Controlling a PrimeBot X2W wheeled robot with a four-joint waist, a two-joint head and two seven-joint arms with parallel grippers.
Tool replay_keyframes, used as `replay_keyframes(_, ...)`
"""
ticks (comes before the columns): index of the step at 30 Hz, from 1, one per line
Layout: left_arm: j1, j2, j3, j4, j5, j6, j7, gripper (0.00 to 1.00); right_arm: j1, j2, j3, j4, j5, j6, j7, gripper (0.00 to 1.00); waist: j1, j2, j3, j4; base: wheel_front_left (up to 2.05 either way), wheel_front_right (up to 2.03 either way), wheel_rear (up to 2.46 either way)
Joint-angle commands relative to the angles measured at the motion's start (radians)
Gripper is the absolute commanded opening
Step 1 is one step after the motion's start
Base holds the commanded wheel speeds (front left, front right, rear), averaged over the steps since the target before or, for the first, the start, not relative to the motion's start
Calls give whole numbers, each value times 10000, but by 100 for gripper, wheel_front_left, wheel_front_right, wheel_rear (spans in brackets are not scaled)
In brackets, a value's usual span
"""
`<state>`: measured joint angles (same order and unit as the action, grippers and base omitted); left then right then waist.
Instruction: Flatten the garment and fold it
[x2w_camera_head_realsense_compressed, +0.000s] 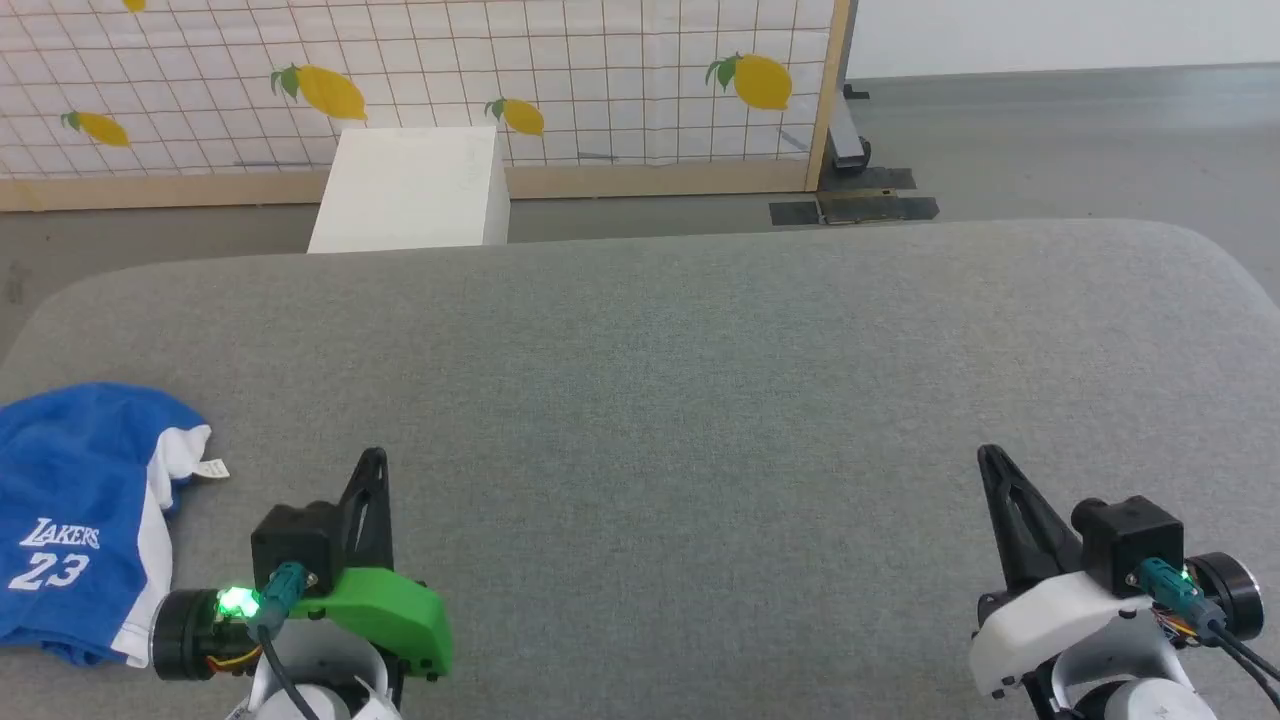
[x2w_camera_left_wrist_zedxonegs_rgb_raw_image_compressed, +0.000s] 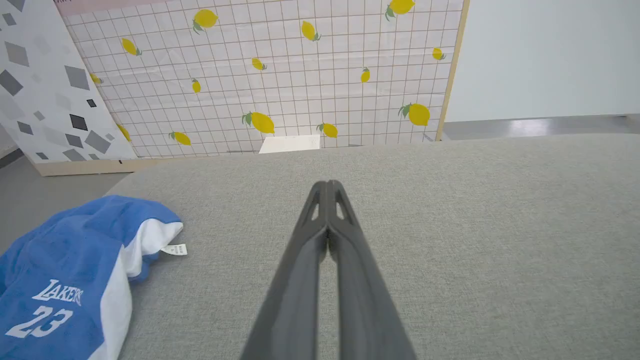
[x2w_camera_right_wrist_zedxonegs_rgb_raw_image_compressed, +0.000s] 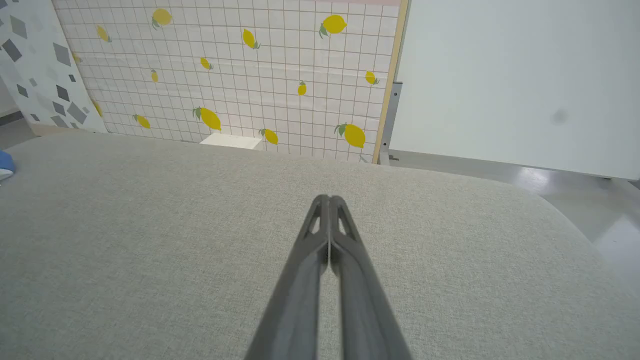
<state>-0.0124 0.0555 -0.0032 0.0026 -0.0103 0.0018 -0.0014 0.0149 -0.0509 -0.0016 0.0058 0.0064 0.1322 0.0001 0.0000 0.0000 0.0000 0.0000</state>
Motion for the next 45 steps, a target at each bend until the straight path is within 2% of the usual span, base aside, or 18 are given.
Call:
replay_keyframes(1,124,-53,32,-26,103,-18,14,0,-149,7,16,-58,-64,-15,-1,0,0,0,0,0,0,0,0)
replay_keyframes(22,124,-53,32,-26,103,-18,14,0,-149,7,16,-58,-64,-15,-1,0,0,0,0,0,0,0,0)
replay_keyframes(23,-1,2,-7,2,-6,0,-3,100,4,0,-4,3,8,0,-2,100,0,0,0,0,0,0,0)
replay_keyframes(36,-1,-1,-163,162,-148,78,-224,100,22,-1,-40,193,269,-1,-223,100,1,0,9,33,0,0,0)
replay_keyframes(45,28,-6,-229,269,-278,174,-451,100,28,0,-14,384,547,-3,-452,100,1,0,21,308,0,0,0)
